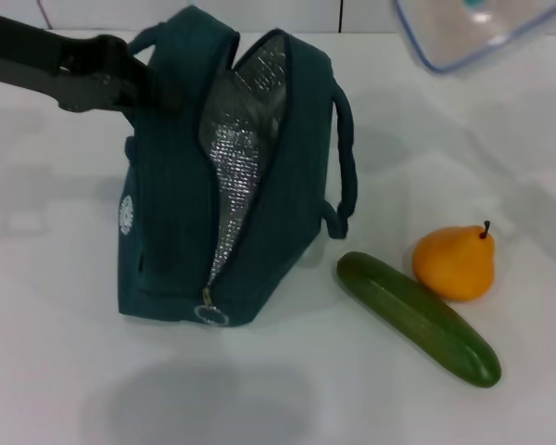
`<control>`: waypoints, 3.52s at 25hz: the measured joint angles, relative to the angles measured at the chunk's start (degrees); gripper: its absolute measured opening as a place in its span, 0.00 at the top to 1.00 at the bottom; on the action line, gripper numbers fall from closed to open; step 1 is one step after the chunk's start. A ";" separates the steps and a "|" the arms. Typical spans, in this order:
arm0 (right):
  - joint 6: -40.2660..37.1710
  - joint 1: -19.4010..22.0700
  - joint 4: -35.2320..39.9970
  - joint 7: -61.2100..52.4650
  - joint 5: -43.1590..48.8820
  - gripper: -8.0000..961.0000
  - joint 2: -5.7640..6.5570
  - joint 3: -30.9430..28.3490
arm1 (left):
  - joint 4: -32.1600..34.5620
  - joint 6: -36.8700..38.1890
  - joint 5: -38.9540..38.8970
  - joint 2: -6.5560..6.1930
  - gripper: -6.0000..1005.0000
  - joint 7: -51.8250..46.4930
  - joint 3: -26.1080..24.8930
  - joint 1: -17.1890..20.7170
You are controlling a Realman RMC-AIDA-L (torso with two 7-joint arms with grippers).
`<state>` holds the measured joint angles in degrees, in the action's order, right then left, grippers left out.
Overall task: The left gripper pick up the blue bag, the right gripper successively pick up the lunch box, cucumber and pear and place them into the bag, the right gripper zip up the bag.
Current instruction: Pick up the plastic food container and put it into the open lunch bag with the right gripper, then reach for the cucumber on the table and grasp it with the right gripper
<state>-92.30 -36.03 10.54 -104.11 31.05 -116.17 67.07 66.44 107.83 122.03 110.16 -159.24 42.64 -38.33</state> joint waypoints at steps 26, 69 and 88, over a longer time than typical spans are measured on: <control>12.32 -9.68 4.66 -1.00 -11.61 0.88 -0.01 27.94 | -2.82 -1.43 0.12 2.17 0.95 1.17 2.35 -2.82; 25.67 -2.90 13.77 11.63 -12.20 0.71 0.20 40.83 | -5.18 -3.24 -0.49 1.82 0.95 2.98 1.83 -2.17; 24.16 1.46 40.02 -9.59 41.81 0.15 12.59 18.24 | -4.49 -3.39 -1.52 0.51 0.95 2.98 1.13 -0.31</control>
<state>-68.15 -34.57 50.56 -113.70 72.87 -103.58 85.32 61.95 104.45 120.51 110.66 -156.27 43.77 -38.63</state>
